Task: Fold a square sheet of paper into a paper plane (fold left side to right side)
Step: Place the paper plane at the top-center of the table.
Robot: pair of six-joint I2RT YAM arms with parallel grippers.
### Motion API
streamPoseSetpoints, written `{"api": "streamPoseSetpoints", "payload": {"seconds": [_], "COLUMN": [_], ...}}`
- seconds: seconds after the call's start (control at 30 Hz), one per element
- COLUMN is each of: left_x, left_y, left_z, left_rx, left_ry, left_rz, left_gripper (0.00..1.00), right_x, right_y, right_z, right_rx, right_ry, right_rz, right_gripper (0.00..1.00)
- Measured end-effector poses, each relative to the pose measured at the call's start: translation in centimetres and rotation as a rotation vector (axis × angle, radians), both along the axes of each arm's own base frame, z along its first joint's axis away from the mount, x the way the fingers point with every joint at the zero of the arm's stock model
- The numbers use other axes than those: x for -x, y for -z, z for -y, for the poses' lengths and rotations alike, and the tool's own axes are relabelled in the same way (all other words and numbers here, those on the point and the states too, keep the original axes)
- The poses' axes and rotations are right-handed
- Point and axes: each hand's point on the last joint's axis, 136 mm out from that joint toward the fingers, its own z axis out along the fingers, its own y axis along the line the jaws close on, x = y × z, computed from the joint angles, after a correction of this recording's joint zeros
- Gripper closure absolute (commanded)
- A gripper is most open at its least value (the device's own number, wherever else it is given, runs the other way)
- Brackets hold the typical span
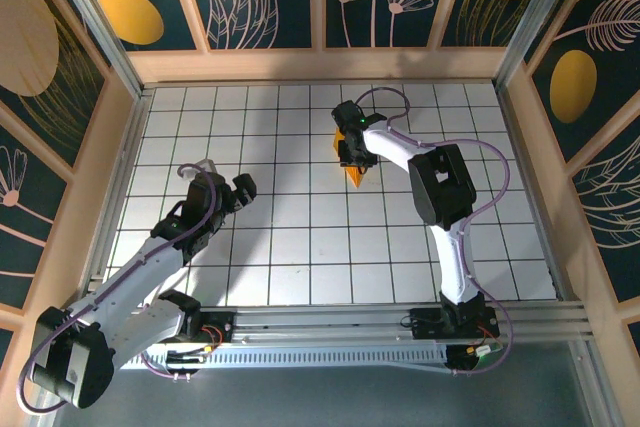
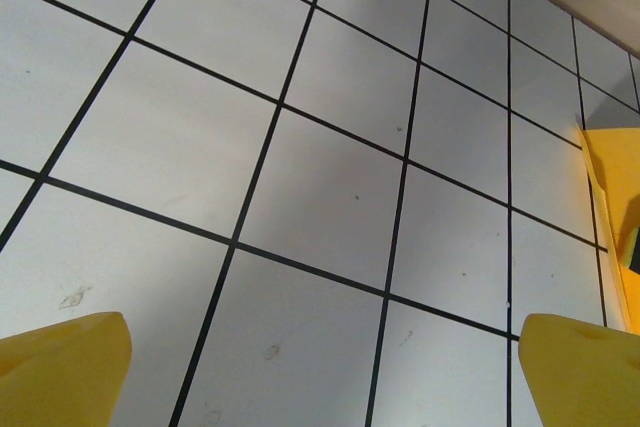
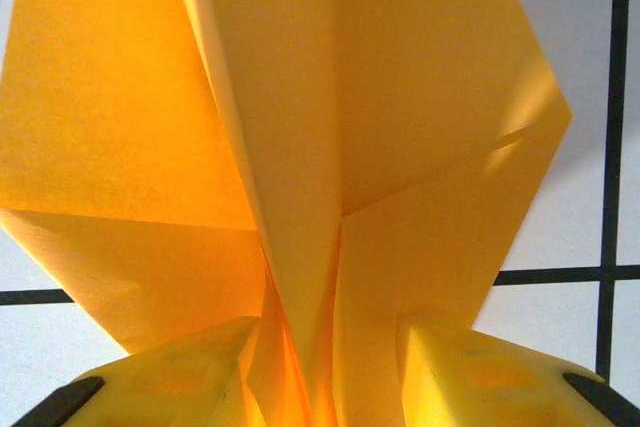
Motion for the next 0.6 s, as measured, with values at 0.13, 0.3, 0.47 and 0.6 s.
{"api": "streamPoseSetpoints", "payload": {"seconds": [0.13,0.3,0.47,0.6], "left_x": [0.0,0.0,0.0,-0.1], "left_y": [0.0,0.1,0.4,0.2], "left_z": [0.0,0.0,0.0,0.0], "left_rx": [0.000,-0.001,-0.004,-0.011], "left_ry": [0.000,0.000,0.000,0.002], "left_rz": [0.000,-0.004,-0.011,-0.010], "left_gripper": [0.01,0.01,0.01,0.01], "right_x": [0.0,0.2,0.5,0.7], "right_y": [0.0,0.0,-1.0,-2.2], "right_z": [-0.1,-0.3,-1.0,-1.6], "right_rx": [-0.006,-0.019,-0.029,-0.039], "right_ry": [0.002,0.000,-0.016,-0.029], "right_rz": [-0.002,-0.008,0.010,0.028], "right_gripper": [0.63,0.62,0.62,0.60]}}
